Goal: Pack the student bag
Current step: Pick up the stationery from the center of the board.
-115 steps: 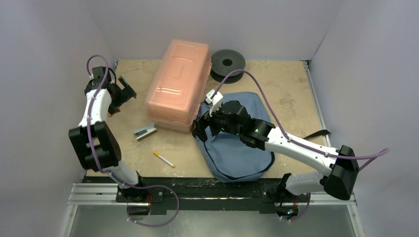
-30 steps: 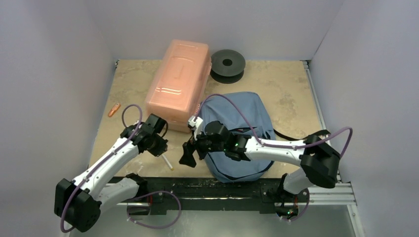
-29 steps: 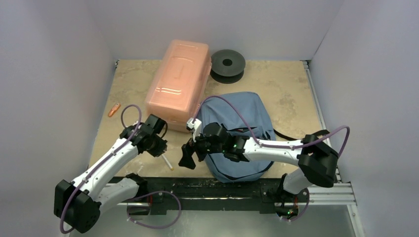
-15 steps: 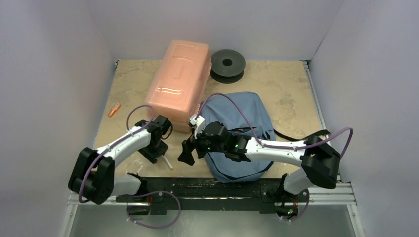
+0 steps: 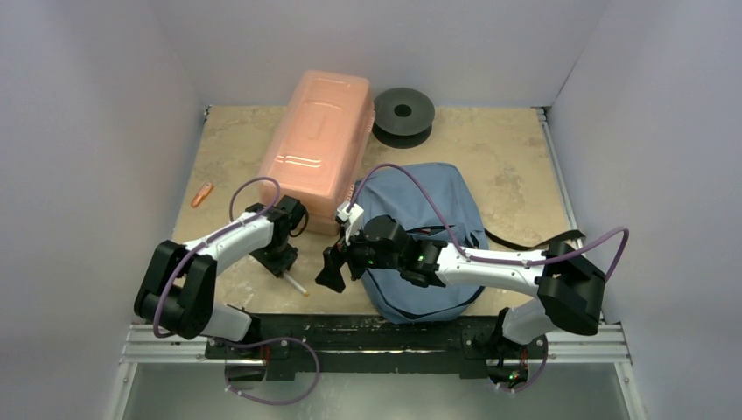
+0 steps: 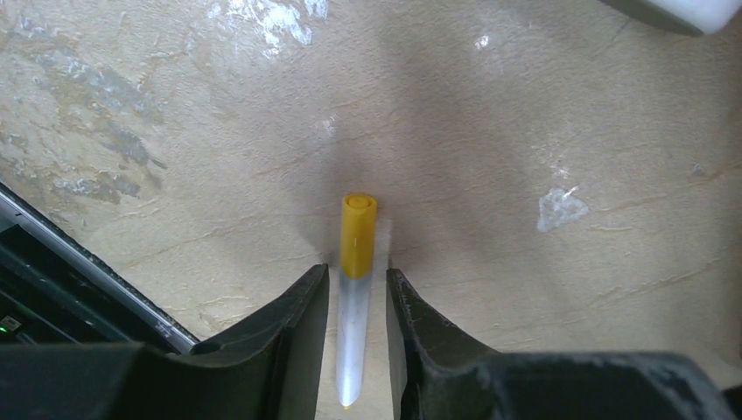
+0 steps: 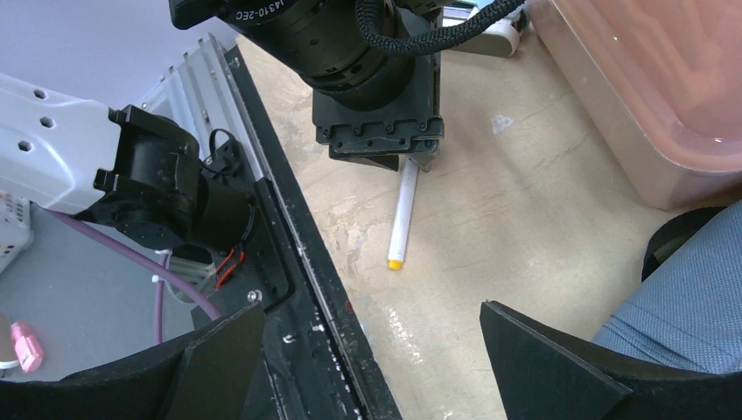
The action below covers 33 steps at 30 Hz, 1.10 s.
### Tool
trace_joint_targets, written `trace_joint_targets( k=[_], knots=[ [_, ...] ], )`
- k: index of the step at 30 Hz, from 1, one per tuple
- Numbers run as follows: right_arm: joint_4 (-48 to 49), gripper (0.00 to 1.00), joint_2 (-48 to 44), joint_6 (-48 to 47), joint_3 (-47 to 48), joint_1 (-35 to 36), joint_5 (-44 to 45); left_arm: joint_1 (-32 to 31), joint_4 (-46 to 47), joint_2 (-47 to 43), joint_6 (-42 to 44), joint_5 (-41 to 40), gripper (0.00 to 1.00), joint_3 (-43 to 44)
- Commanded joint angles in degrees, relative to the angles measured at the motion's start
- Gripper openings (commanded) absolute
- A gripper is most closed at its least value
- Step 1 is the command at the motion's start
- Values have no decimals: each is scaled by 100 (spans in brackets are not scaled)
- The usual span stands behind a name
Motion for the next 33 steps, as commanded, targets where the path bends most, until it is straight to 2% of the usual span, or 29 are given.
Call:
trace_joint_targets(
  k=[1, 3, 5, 9, 12, 14, 15, 17, 23, 28, 33],
  knots=[
    [92, 98, -102, -153, 55, 0, 185, -64, 80, -223, -208, 36, 26, -24],
    [69, 98, -137, -164, 49, 2, 221, -89, 311, -348, -275, 165, 26, -188],
    [60, 98, -166, -152, 38, 4, 226, -164, 197, -392, -583, 121, 32, -264],
    [51, 98, -232, -121, 0, -2, 257, -234, 180, -476, -769, 136, 31, -340],
    [43, 98, -278, -120, -37, 4, 309, -251, 418, -418, -834, 560, 30, -497],
    [49, 98, -321, -96, -53, 4, 340, -326, 840, -231, -941, 895, 26, -751],
    [50, 98, -334, -88, -55, -1, 356, -345, 895, -168, -1018, 925, 20, -818],
    [24, 98, -354, -85, -56, 3, 383, -378, 920, -236, -1068, 846, 1, -896],
    [140, 99, -348, -62, -239, -4, 89, -468, 339, -1542, -824, 238, 0, -649],
    [571, 99, -100, 127, -227, 5, -299, -496, 651, -2772, -771, 843, 0, -755],
    [918, 95, 130, 207, -129, 13, -481, -551, 214, -3216, -495, 861, 0, -455]
  ],
)
